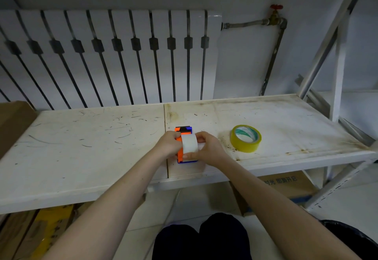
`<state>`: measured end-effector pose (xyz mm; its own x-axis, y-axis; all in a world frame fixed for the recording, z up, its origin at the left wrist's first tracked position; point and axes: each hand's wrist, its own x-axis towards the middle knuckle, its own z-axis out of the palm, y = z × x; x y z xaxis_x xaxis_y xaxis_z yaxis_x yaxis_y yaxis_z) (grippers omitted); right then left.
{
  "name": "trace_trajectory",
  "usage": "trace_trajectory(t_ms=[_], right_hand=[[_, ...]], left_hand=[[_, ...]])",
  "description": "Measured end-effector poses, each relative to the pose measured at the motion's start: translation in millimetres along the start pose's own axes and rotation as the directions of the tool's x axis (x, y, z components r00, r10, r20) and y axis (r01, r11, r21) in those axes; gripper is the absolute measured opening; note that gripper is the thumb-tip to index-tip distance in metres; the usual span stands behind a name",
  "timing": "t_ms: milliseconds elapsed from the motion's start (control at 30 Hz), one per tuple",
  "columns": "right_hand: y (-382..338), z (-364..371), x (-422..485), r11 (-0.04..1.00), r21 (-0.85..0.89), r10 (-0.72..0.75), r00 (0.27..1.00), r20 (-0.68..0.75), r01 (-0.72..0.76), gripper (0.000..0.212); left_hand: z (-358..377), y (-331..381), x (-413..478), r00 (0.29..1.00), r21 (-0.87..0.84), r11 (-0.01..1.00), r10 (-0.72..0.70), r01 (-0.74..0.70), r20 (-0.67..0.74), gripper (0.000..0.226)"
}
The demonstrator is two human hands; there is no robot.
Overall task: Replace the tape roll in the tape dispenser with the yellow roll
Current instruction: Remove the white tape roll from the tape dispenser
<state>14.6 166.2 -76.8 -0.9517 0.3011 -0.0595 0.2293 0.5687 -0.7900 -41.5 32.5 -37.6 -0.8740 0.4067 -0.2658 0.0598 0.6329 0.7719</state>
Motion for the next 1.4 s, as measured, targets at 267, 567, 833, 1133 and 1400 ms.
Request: trace_trajectory(t_ms=[267, 567, 833, 1133, 1400], right_hand=[[-2, -5, -1, 1.000, -0.013, -0.018, 1.000, -0.014, 0.018, 0.080], [2, -12, -4, 0.995, 0.096, -0.019, 0.999, 0.040, 0.015, 0.074], [-17, 8, -27, 0.998, 0.047, 0.058, 0.987, -0.152, -0.052, 0.046], [-25, 7, -27, 0.998, -0.054, -0.014, 0.993, -0.119, 0.007, 0.031], [0, 6, -22, 0.967, 0.254, 0.006, 0.988, -0.155, 0.034, 0.009]], left_hand=[[-3, 1, -1, 1.000, -0.013, 1.000, -0.005, 0.005, 0.015, 0.030], [-4, -1, 4, 0.996, -0.006, 1.000, -0.009, 0.010, 0.083, 0.034], [-1, -4, 3, 0.996, -0.147, 0.987, -0.075, 0.066, -0.055, 0.052], [2, -20, -4, 0.985, -0.083, 0.992, 0.077, -0.091, -0.153, 0.040], [-3, -27, -5, 0.982, -0.377, 0.925, -0.035, -0.038, -0.187, 0.021]])
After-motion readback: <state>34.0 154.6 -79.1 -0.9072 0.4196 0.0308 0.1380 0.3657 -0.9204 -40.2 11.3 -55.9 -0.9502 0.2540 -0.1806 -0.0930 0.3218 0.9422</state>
